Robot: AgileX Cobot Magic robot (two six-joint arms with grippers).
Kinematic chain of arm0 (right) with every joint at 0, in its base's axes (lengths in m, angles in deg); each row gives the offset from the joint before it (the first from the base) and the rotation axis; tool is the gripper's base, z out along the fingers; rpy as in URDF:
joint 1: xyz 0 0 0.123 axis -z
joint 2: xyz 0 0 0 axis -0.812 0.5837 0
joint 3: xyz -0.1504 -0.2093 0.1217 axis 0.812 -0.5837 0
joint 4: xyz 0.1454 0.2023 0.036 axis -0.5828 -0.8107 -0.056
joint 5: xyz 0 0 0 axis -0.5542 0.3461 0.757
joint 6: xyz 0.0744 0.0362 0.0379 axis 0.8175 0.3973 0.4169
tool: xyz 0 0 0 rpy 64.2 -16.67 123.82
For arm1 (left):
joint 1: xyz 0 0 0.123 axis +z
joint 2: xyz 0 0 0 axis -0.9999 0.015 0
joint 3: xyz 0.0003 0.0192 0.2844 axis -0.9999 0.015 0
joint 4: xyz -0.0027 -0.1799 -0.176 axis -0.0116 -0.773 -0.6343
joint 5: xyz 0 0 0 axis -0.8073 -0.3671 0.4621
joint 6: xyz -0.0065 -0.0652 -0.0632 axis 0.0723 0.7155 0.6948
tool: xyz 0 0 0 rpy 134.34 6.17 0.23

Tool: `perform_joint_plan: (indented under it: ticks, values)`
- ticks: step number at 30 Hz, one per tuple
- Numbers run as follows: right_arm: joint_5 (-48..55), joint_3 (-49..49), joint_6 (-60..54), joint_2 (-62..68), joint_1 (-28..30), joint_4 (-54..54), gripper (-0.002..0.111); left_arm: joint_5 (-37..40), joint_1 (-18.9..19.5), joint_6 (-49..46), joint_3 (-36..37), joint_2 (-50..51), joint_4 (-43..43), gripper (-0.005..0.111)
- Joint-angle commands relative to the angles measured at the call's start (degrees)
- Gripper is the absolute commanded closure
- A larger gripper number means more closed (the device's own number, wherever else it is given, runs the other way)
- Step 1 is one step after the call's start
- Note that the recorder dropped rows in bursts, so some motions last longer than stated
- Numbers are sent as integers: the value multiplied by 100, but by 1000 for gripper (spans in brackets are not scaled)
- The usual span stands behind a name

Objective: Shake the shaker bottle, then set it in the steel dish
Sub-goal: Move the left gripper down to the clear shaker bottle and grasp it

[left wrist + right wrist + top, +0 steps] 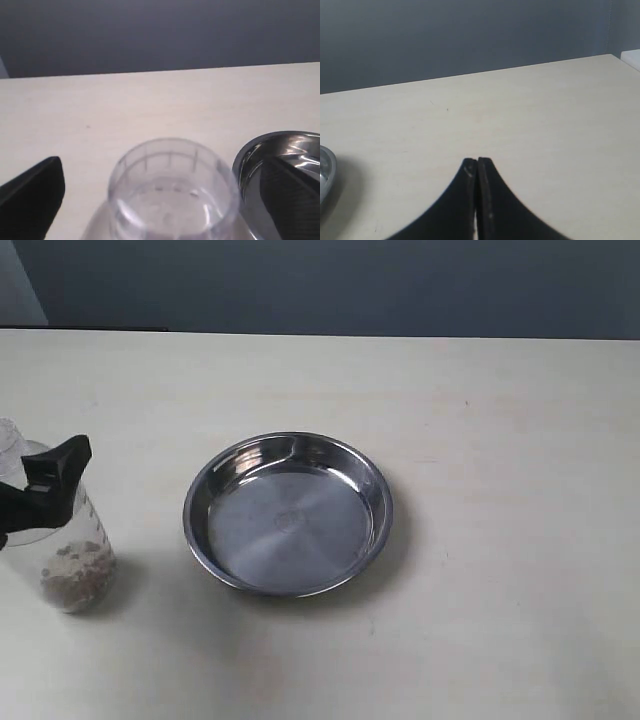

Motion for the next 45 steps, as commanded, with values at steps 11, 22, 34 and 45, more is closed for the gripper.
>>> perform_joint_plan:
  ticks: [11, 22, 34, 45]
  values:
    - [-72, -7, -11, -27, 30, 10, 109, -40, -1, 449, 333, 12, 39, 2]
    - [-72, -7, -11, -27, 30, 10, 109, 486, -1, 622, 333, 12, 35, 22]
    - [-72, -7, -11, -27, 30, 10, 109, 541, -11, 1368, 333, 913, 641, 24]
    - [-72, -7, -11, -27, 30, 10, 109, 666, -11, 1367, 333, 872, 839, 24]
